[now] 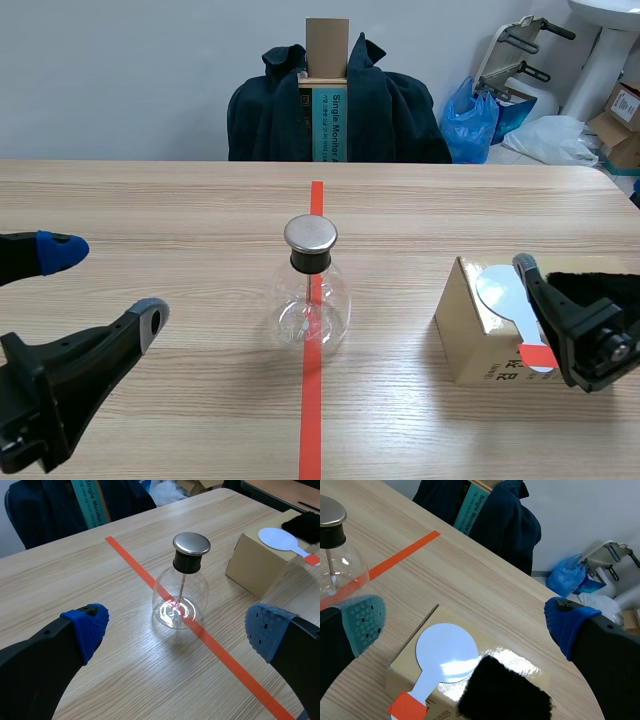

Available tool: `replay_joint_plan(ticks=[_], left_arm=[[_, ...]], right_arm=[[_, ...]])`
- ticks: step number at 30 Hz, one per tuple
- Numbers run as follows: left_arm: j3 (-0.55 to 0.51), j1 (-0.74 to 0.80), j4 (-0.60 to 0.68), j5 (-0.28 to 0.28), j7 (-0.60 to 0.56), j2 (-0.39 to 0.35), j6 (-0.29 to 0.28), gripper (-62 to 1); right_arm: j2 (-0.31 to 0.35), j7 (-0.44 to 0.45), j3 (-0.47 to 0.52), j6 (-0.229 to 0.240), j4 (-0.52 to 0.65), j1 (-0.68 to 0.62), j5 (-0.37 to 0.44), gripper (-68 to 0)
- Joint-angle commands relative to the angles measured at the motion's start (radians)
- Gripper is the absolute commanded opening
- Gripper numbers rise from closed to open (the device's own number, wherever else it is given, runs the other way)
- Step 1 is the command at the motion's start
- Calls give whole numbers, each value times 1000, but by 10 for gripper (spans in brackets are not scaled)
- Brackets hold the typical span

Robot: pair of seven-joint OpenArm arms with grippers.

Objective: Do the electroscope experiment.
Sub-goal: 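Pick up the white charging plate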

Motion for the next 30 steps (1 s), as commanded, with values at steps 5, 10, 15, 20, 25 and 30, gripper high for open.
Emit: replay_joint_plan(ticks=[5, 10, 15, 20, 25, 30], left_arm=[[0, -3, 11, -6, -23, 0, 2, -24], [0, -3, 11, -6, -34, 0, 2, -24], [0, -3, 11, -6, -34, 0, 2, -24], [0, -3, 11, -6, -39, 1, 2, -24], [0, -3, 11, -6, -40, 0, 2, -24], [0, -3, 11, -5, -39, 0, 2, -24]], right_arm=[[2, 72, 6, -37, 19, 6, 11, 4], [2, 72, 6, -37, 19, 6, 11, 4], [2, 67, 6, -38, 19, 6, 10, 4], [2, 55, 6, -45, 19, 6, 11, 4], [2, 55, 6, -45, 19, 6, 11, 4], [2, 56, 6, -45, 19, 6, 10, 4]])
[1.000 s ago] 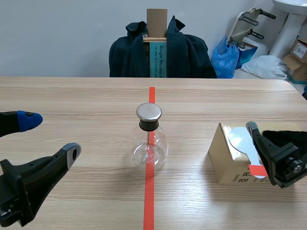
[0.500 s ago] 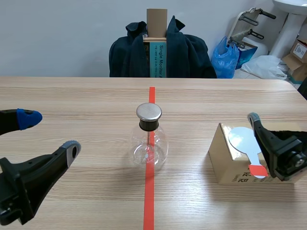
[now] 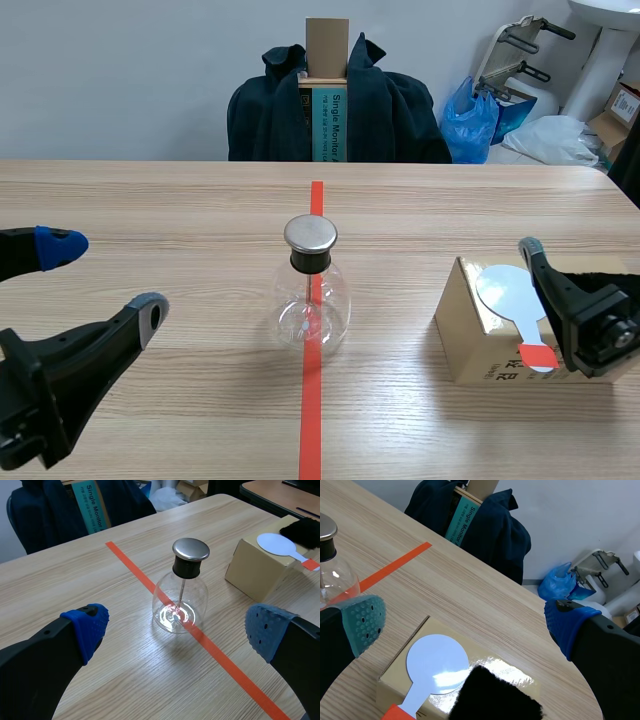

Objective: Do the electroscope experiment.
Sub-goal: 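Pick up the white charging plate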

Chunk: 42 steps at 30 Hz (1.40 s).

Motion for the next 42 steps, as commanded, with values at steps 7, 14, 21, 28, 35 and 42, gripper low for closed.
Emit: replay_joint_plan(ticks=[7, 14, 21, 28, 35, 42], left_arm=[[0, -3, 11, -2, -19, 0, 2, -24], [0, -3, 11, -2, -19, 0, 2, -24], [0, -3, 11, -2, -19, 0, 2, -24], [0, -3, 11, -2, -19, 0, 2, -24], [0, -3, 11, -2, -18, 0, 2, -24], [0, -3, 11, -2, -18, 0, 2, -24]], right_arm=[[2, 29, 5, -7, 17, 3, -23, 4], [2, 203, 5, -8, 17, 3, -299, 4], [2, 307, 5, -179, 17, -68, -592, 4], [2, 328, 5, -491, 12, -243, -788, 4], [-1, 233, 4, -658, -59, -346, -933, 4], [-5, 163, -4, -659, -203, -325, -1006, 4]])
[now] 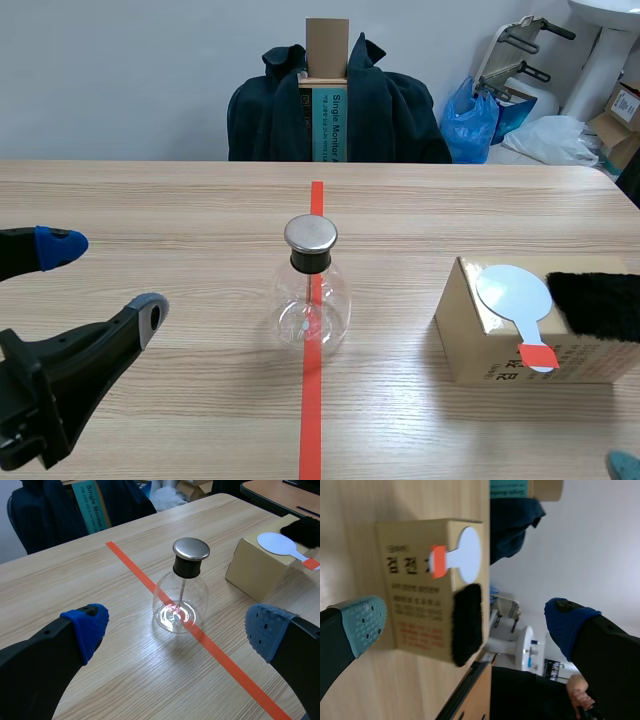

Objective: Do the electroscope experiment.
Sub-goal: 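Pick up the white charging plate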

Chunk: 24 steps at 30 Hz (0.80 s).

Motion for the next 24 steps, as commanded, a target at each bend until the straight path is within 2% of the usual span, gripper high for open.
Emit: replay_joint_plan(ticks=[1, 5, 9, 14, 19, 24], left_arm=[[0, -3, 11, -5, -18, 0, 2, -24], [0, -3, 11, 2, -17, 0, 2, -24], [0, -3, 11, 2, -17, 0, 2, -24], [0, -3, 11, 37, -18, 3, 2, -31], [0, -3, 11, 43, -18, 3, 2, -134], [0, -3, 11, 43, -18, 3, 2, -136]], right_arm=[[-14, -5, -6, -13, -8, 45, 5, 4], [-67, -82, -43, -13, -84, 127, -101, 4], [-117, -134, -85, -16, -152, 221, -153, 4], [-139, -151, -140, -16, -172, 285, -155, 4], [-150, -253, -202, -16, -172, 357, -158, 4], [-150, -312, -238, -16, -172, 414, -159, 4]])
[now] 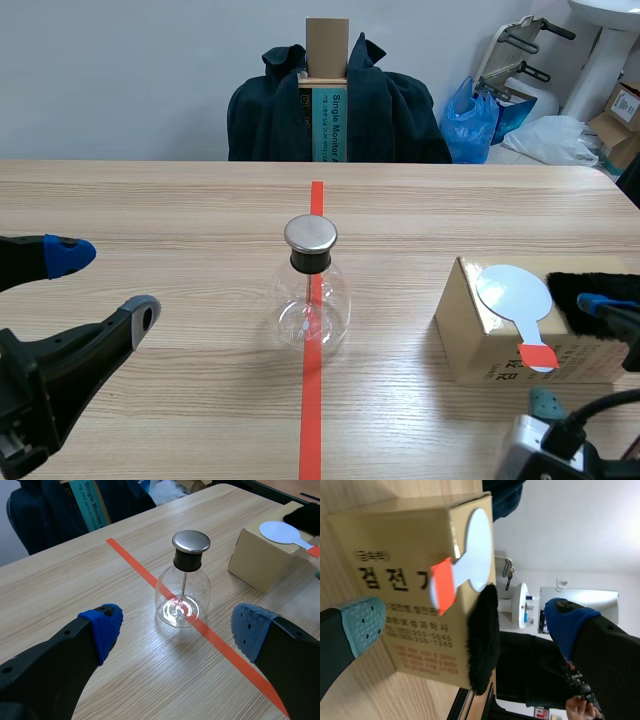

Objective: Do the electroscope experiment.
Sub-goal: 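Pick up the white charging plate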

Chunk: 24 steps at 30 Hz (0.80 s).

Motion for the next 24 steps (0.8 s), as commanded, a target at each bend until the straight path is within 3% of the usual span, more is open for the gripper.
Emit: replay_joint_plan(ticks=[1, 24], left_arm=[[0, -3, 11, -8, -18, 3, 2, -136], [0, -3, 11, -8, -18, 3, 2, -136]], right_arm=[[5, -11, 2, -11, 25, 13, -4, 4], [6, -53, -45, -7, 25, 59, -42, 4]])
